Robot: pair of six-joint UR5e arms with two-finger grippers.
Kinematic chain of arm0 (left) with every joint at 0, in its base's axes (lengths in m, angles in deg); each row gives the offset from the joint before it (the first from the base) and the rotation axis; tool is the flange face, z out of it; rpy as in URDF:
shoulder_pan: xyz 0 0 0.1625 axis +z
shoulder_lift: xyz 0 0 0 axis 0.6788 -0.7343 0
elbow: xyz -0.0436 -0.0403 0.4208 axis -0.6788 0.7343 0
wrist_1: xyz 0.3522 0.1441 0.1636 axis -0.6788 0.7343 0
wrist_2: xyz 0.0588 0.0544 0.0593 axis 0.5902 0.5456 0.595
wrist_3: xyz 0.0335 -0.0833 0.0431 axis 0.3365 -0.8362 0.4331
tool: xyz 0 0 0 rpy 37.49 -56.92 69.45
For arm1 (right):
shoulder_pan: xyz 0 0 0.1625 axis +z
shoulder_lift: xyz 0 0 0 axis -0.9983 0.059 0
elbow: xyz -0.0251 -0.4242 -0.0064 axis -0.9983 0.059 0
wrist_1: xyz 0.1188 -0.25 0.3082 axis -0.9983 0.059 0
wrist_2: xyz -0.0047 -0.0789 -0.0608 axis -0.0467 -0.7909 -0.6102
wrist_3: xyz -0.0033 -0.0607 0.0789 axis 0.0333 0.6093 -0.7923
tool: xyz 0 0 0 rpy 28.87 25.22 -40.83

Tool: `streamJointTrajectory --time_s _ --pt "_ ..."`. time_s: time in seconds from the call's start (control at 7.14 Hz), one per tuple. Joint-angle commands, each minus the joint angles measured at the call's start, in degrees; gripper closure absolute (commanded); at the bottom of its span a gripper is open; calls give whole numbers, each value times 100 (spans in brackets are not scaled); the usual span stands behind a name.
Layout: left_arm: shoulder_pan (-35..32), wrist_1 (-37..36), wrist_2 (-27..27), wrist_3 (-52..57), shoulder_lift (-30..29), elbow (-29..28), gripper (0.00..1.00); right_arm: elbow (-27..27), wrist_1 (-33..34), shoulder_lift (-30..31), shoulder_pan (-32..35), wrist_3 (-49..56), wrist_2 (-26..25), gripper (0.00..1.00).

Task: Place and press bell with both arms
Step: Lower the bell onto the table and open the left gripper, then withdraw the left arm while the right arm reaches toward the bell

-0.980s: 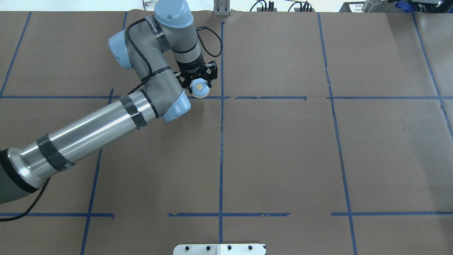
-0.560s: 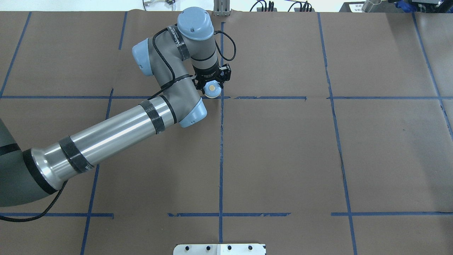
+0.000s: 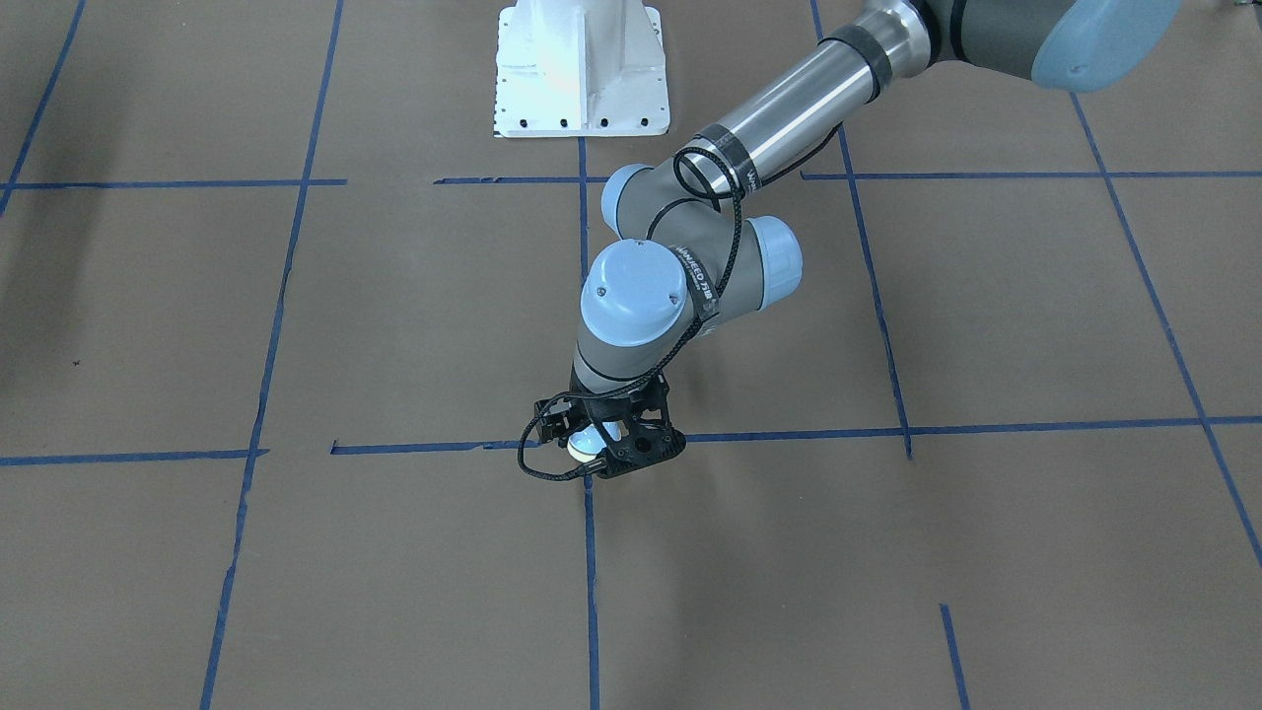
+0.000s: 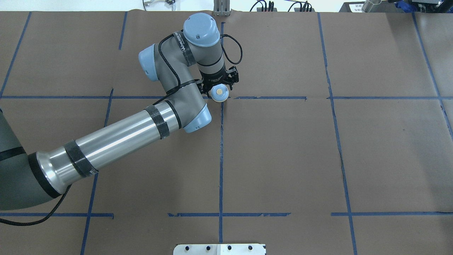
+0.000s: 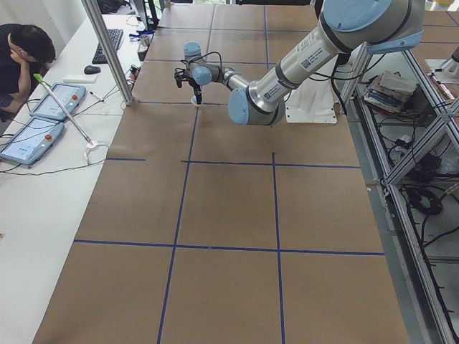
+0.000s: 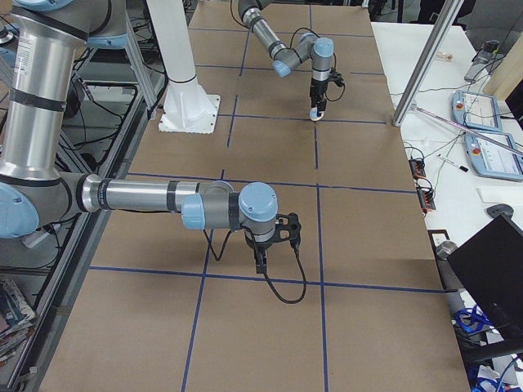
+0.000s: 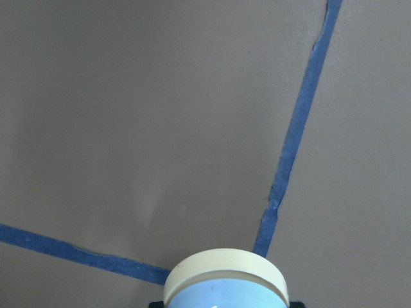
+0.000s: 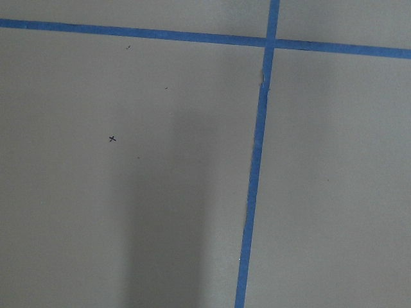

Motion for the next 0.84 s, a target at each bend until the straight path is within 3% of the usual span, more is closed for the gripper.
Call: streamJointTrajectory --time_s 0.0,0.14,0.28,0.42,0.56,0.7 --pt "-30 -36 -10 71 -5 24 0 0 0 -17 0 3 0 0" --pt "-186 -107 -141 237 -5 59 0 0 -17 -44 0 11 9 0" --pt "-484 -490 -769 630 47 181 0 -17 -26 -114 -9 3 35 0" --pt "-826 -1042 -1219 1252 491 904 0 -26 -26 -245 -87 -6 44 0" --pt "-951 -1430 -1241 1885 1314 1973 0 -35 -192 -350 -201 11 201 0" --pt "-1214 -1809 -1171 2422 2532 3385 0 -18 -689 -543 -428 -23 237 0"
